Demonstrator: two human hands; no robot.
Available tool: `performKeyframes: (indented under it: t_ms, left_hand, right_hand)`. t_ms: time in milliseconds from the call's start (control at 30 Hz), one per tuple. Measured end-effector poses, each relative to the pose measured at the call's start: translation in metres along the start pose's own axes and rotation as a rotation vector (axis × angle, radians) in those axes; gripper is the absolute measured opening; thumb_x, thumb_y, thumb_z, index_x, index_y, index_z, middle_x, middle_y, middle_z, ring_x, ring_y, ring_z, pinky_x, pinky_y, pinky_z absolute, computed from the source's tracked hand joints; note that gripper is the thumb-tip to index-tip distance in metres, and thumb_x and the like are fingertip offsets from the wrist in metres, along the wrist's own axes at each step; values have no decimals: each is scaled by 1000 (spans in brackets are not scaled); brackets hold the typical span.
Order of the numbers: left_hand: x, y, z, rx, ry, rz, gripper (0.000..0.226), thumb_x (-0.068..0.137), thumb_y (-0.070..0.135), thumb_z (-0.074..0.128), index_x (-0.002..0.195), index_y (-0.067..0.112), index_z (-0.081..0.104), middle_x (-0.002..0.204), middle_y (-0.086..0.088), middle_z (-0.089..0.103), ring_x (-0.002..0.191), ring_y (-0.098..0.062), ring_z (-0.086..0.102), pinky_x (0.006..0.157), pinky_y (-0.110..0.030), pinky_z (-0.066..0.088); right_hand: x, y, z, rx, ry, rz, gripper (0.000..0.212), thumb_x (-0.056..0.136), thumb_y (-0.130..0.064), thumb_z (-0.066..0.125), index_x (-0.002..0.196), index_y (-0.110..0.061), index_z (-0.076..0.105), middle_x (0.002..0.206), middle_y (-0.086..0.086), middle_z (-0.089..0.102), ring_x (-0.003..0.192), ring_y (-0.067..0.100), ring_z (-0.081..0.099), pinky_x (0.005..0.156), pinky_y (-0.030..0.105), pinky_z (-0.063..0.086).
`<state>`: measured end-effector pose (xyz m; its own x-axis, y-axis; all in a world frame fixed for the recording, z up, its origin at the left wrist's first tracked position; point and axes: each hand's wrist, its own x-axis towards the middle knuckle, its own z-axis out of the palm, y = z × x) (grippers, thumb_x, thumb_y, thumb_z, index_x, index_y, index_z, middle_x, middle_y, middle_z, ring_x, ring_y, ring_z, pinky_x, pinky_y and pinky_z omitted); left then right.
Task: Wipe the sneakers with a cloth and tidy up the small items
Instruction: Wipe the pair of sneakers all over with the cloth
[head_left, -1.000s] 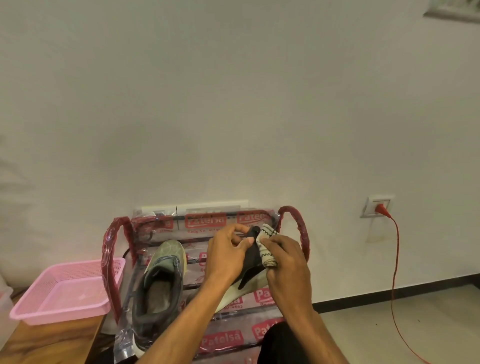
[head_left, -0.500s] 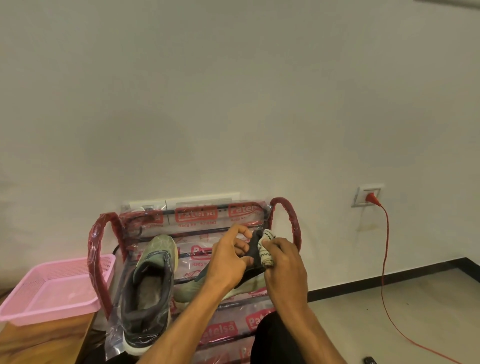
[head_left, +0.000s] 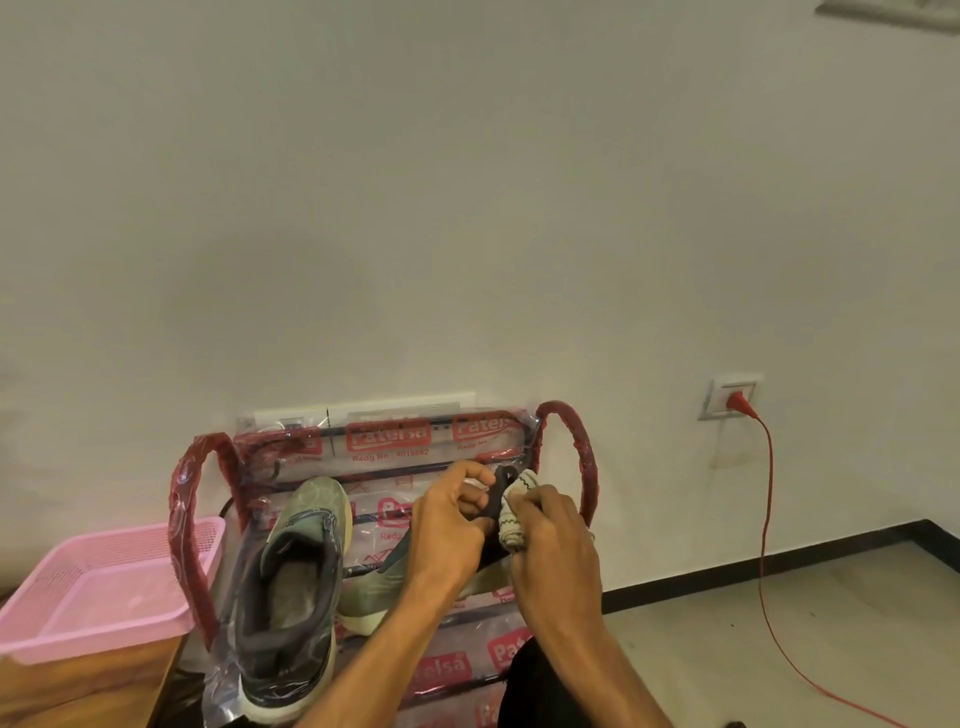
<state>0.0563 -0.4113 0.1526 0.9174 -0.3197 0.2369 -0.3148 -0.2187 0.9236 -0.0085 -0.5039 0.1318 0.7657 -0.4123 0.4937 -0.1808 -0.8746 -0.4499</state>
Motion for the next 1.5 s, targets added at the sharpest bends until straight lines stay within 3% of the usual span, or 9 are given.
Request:
performKeyframes:
  t_ms: [200,367,500,633,800,967,1167,1300,1500]
  left_hand:
    - [-3,7,-1,-20,-45,-42,51,71,-19,69,95,25,63,83,-5,62,72,-10,59,56,-11,48]
    - [8,6,-12,-58,-11,-73,54,68,-18,72,107,19,69,80,-2,65,70,-11,62,61,-16,51]
    - [1,8,-10,-69,-46,-72,59,69,-20,71,115,18,68,78,-1,62,65,-4,57,59,-12,50]
    - [5,6,-18,-100,-5,-65,57,71,-19,70,115,17,68,73,4,62,59,2,58,60,-12,49]
    - [0,3,-13,-109,-9,-73,56,71,-20,70,116,15,69,77,-1,63,69,-9,59,64,-17,53]
    - [6,1,-19,-148,34,-64,55,72,-18,70,110,21,70,77,-1,64,70,-10,60,66,-17,53]
    - [0,4,-15,-215,-25,-66,59,70,-19,72,111,23,71,80,-4,63,76,-14,59,69,-18,54]
    - [10,14,-25,-267,-57,-25,64,70,-16,74,107,36,67,84,-9,67,78,-16,61,73,-20,55]
    - [12,23,-34,-298,-48,29,66,70,-17,73,116,31,67,87,-6,69,80,-13,64,72,-17,53]
  right_hand:
    - [15,9,-1,-14,32,54,44,82,-5,72,124,-15,64,119,1,61,107,18,58,92,32,52]
    - [-2,4,3,35,50,-95,56,60,7,82,111,-9,69,108,5,66,97,22,64,80,34,57]
    - [13,4,5,20,85,8,47,68,7,78,111,-11,69,108,2,64,98,21,62,81,36,58]
    - [-1,-10,2,21,101,-127,52,59,7,83,107,-8,71,102,5,66,92,21,64,77,34,58]
    - [14,-5,3,-4,73,-34,42,68,4,79,106,-12,71,104,4,66,95,21,64,80,36,58]
    - [-3,-14,-4,-1,101,-164,48,58,0,86,102,-11,72,96,2,66,87,18,63,72,31,57]
    - [33,15,-22,-77,3,46,16,84,-5,66,95,-15,72,99,0,64,84,13,55,74,31,54]
    - [40,17,-47,48,130,129,20,85,-2,67,101,-13,72,104,4,65,88,17,56,76,29,51]
    - [35,-7,-60,77,107,38,22,86,-6,67,106,-14,71,106,-1,63,88,10,51,78,25,48]
